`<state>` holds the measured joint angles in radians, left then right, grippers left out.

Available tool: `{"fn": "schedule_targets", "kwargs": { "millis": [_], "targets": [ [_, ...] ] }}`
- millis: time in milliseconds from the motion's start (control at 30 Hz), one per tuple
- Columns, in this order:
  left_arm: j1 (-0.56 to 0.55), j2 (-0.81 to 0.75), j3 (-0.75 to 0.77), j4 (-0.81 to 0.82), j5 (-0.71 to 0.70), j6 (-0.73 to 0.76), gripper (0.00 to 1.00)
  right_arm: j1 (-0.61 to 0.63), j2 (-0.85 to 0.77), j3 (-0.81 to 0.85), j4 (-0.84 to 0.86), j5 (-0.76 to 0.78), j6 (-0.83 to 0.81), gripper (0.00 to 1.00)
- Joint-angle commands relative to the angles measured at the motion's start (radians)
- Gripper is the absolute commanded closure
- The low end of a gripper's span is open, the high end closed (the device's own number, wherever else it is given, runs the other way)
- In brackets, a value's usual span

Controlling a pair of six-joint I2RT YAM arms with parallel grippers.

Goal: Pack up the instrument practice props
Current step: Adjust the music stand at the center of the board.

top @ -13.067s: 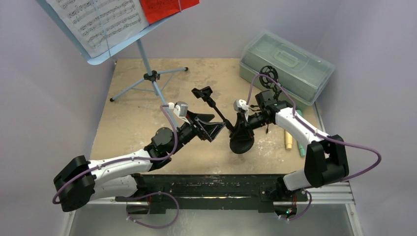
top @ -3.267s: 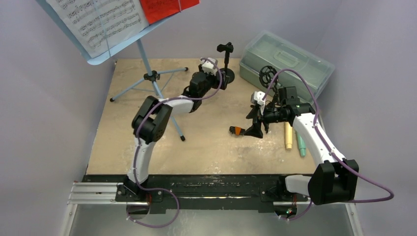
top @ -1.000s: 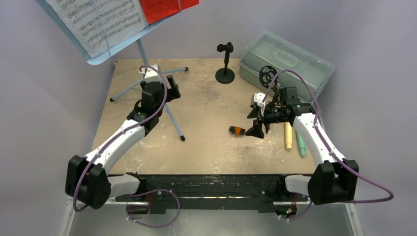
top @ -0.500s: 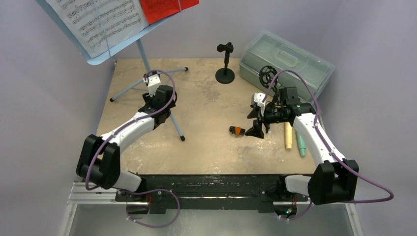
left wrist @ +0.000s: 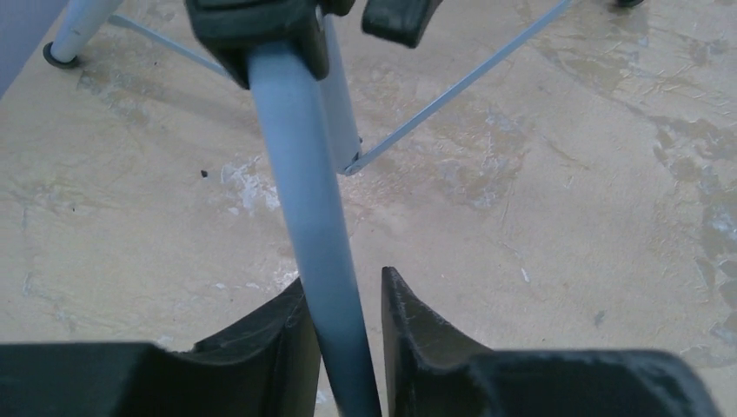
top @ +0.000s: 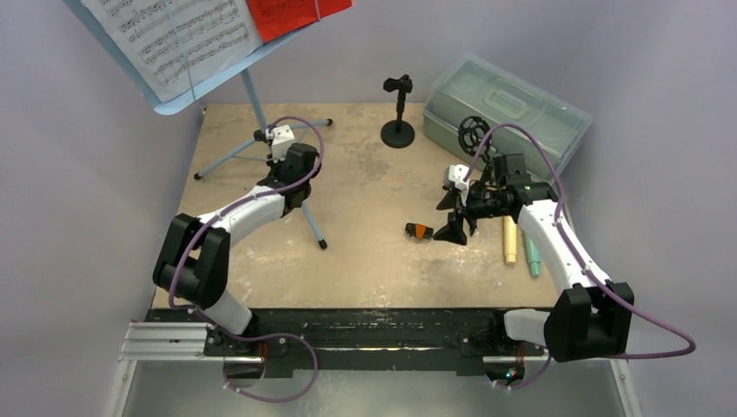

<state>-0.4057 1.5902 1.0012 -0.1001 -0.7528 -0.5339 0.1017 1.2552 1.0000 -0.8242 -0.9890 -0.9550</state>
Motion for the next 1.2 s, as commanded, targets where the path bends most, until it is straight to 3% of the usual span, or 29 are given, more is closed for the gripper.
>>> {"fn": "schedule_targets", "kwargs": {
  "millis": [0, 67, 100, 567, 867, 1167],
  "targets": [
    [0.007, 0.004, 0.05, 0.06, 0.025, 0.093, 0.83, -0.002, -0.01, 0.002, -0.015, -0.03, -0.02, 0.16],
    [0.005, -0.002, 0.041, 0.062, 0.058, 0.095, 0.98, -0.003, -0.01, 0.002, -0.015, -0.027, -0.02, 0.16],
    [0.005, -0.007, 0.032, 0.065, 0.078, 0.095, 1.0, -0.003, -0.01, 0.001, -0.015, -0.027, -0.019, 0.16],
    [-0.113, -0.189, -0.121, 0.138, 0.361, 0.1, 1.0, -0.003, -0.005, 0.0, -0.017, -0.024, -0.024, 0.16],
    [-0.18, -0.255, -0.159, 0.012, 0.371, 0.077, 1.0, -0.003, -0.006, 0.0, -0.016, -0.025, -0.025, 0.16],
    [-0.186, -0.237, -0.203, 0.133, 0.652, 0.144, 1.0, -0.002, -0.008, 0.0, -0.015, -0.023, -0.025, 0.16]
  ]
}}
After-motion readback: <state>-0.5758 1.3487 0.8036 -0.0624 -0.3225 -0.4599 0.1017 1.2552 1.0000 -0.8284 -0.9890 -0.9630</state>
